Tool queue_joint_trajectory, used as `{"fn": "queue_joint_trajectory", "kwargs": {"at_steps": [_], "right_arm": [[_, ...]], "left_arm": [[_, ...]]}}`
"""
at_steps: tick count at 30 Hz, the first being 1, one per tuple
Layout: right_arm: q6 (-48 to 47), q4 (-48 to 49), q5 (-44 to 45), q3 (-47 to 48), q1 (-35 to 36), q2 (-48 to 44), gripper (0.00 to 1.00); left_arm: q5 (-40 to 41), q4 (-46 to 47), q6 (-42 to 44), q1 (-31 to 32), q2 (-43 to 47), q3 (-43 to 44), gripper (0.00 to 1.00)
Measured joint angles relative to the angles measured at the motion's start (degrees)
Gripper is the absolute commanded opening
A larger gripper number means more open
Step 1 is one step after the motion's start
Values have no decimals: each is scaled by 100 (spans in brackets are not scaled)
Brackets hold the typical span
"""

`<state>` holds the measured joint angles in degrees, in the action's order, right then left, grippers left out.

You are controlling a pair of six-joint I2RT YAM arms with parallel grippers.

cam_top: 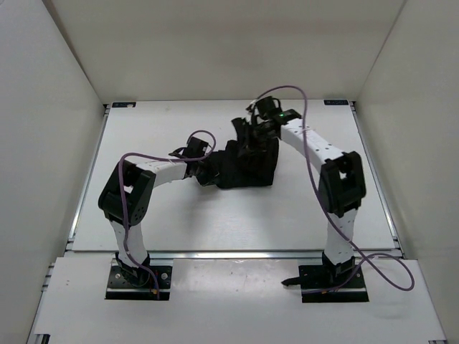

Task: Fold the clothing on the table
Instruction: Fold the skirt

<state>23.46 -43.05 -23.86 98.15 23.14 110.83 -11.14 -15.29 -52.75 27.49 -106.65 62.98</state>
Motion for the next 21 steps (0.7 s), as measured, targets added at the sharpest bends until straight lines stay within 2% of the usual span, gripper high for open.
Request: {"fn": "queue_joint_trajectory", "kwargs": {"at_steps": [5,11,12,14,16,17,18,21], "right_arm": [[31,-63,-431,645,634,1021,0],[28,-160,-894,804,868,1635,2],[26,-168,-951,804,874,1696,3],[17,-205,-1038,811,879,1799,12],[-28,-339,-1102,909,907,1880,25],[-68,-420,-1113,1005,909,1910,32],[-101,-490,-1121,1121,911,1928,47],[-131,-592,-1176,1567,909,1932,74]], "left_arm": [[-2,76,-7,-70,35,-164,0],[-42,160,22,-195,146,-369,0],[-55,164,39,-210,151,-378,10],[-125,229,72,-273,184,-455,16],[-210,284,90,-354,243,-551,26],[-243,308,98,-398,278,-597,36],[-282,337,103,-442,317,-638,44],[-376,466,22,-566,518,-826,54]]}}
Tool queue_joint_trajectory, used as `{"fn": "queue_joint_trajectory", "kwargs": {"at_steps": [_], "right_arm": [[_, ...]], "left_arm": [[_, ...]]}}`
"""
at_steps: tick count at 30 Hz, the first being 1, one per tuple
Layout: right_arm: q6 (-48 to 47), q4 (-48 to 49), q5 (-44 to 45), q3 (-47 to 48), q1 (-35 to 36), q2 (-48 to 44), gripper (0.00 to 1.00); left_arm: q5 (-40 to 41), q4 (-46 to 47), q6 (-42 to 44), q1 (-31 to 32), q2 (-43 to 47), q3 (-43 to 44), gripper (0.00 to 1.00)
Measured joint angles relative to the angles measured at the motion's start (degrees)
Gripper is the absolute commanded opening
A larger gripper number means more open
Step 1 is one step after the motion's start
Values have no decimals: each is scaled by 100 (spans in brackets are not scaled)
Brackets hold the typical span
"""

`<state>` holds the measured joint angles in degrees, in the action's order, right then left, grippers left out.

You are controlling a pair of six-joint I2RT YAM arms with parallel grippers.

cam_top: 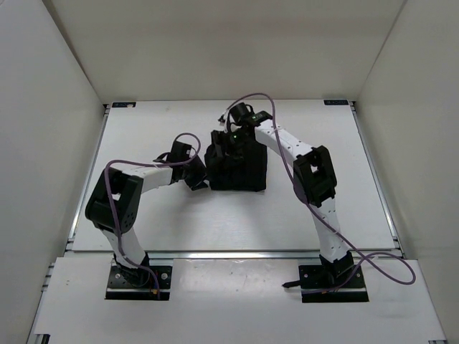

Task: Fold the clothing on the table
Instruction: Fold the skirt

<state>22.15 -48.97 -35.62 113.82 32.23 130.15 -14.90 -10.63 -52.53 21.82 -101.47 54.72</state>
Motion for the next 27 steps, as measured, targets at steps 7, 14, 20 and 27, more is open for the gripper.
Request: {"fn": "queue_joint_trajectory", "kwargs": {"at_steps": [7,14,20,27], "right_arm": [[24,-39,92,424,-28,-496,99],[208,474,192,-1735,-315,-2581,99],[286,673,251,-3272,-802,-3886,99],[442,1054,170,-3873,-785,-4929,100]], "left_arm": [[-92,262,-415,-330,1165,-925,58],[140,26,-424,-586,2479,-1215,57],[247,-365,-358,-649,3827,-1777,55],[317,-890,-297,-553,4782,-1899,53]]}}
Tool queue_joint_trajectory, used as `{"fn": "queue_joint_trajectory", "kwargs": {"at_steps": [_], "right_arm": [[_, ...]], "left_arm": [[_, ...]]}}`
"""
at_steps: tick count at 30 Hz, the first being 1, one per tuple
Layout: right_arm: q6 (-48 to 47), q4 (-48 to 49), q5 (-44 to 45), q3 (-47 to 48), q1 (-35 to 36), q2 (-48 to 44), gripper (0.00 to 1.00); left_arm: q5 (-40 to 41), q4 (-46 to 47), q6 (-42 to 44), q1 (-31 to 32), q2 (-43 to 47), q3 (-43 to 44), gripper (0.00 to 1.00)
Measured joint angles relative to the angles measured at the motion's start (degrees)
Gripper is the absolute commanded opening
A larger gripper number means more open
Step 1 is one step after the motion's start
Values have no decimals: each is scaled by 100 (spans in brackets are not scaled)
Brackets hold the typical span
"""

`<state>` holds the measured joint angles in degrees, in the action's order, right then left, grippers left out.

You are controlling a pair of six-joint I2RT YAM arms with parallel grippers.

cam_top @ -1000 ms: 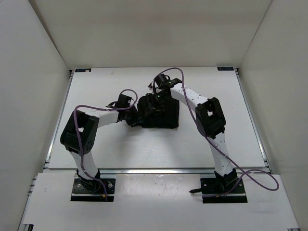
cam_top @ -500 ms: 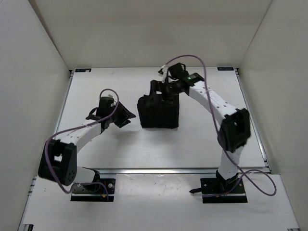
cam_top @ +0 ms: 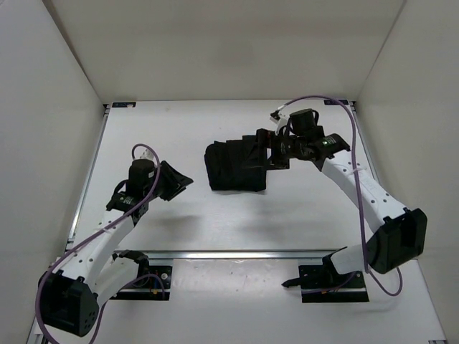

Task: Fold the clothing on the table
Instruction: Fold the skirt

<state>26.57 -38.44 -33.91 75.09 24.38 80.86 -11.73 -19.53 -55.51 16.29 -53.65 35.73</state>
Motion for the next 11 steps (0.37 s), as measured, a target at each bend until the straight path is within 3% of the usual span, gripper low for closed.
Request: {"fn": "queue_joint_trajectory", "kwargs": {"at_steps": [11], "right_arm": [[-50,457,-149,-507,-120,-376,100]], "left_arm": [[74,-142,52,33,50,-2,52]]}}
